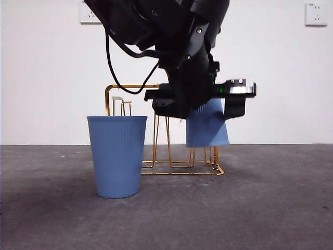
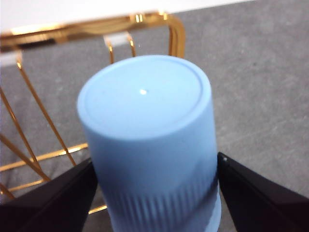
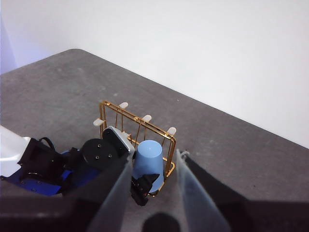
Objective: Pick up cup 1,put cup 1 in the cup rack,pick up cup 2,put cup 2 in the cup rack
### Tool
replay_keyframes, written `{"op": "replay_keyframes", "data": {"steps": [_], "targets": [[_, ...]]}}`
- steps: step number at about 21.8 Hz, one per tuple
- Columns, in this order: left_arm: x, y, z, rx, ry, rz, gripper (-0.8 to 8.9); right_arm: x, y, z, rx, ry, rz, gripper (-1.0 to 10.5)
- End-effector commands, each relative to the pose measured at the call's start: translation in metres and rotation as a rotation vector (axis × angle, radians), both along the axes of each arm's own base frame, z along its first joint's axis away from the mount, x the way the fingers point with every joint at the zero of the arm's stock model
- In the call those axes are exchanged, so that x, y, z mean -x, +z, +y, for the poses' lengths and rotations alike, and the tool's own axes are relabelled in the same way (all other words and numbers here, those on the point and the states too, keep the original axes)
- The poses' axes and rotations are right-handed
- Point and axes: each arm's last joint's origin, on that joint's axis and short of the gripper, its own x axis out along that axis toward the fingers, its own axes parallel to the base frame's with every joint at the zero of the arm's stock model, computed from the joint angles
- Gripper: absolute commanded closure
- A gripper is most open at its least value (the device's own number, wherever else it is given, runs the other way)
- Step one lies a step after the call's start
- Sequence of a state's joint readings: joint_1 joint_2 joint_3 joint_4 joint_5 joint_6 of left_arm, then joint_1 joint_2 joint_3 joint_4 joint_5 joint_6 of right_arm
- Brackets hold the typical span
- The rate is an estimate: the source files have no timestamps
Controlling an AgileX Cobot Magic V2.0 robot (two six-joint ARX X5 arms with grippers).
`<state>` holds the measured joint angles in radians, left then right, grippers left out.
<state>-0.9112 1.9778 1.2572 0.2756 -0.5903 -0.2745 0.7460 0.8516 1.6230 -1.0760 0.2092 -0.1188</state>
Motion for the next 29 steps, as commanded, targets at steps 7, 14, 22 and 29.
{"op": "replay_keyframes", "data": {"steps": [7, 14, 22, 29], "targets": [[0.007, -0.025, -0.010, -0.026, -0.040, 0.076, 8.22, 0.000, -0.002, 0.001, 0.007, 0.018, 0.007, 7.8], [0.008, -0.030, -0.012, -0.025, -0.079, 0.105, 5.64, 0.000, -0.003, 0.001, 0.024, 0.024, 0.017, 7.9], [0.012, -0.028, -0.011, -0.042, -0.123, 0.156, 3.42, 0.000, -0.004, 0.001, 0.028, 0.024, 0.021, 7.9], [0.019, -0.004, -0.003, -0.030, -0.177, 0.195, 3.42, 0.000, -0.004, 0.001, 0.028, 0.024, 0.022, 7.9]]}}
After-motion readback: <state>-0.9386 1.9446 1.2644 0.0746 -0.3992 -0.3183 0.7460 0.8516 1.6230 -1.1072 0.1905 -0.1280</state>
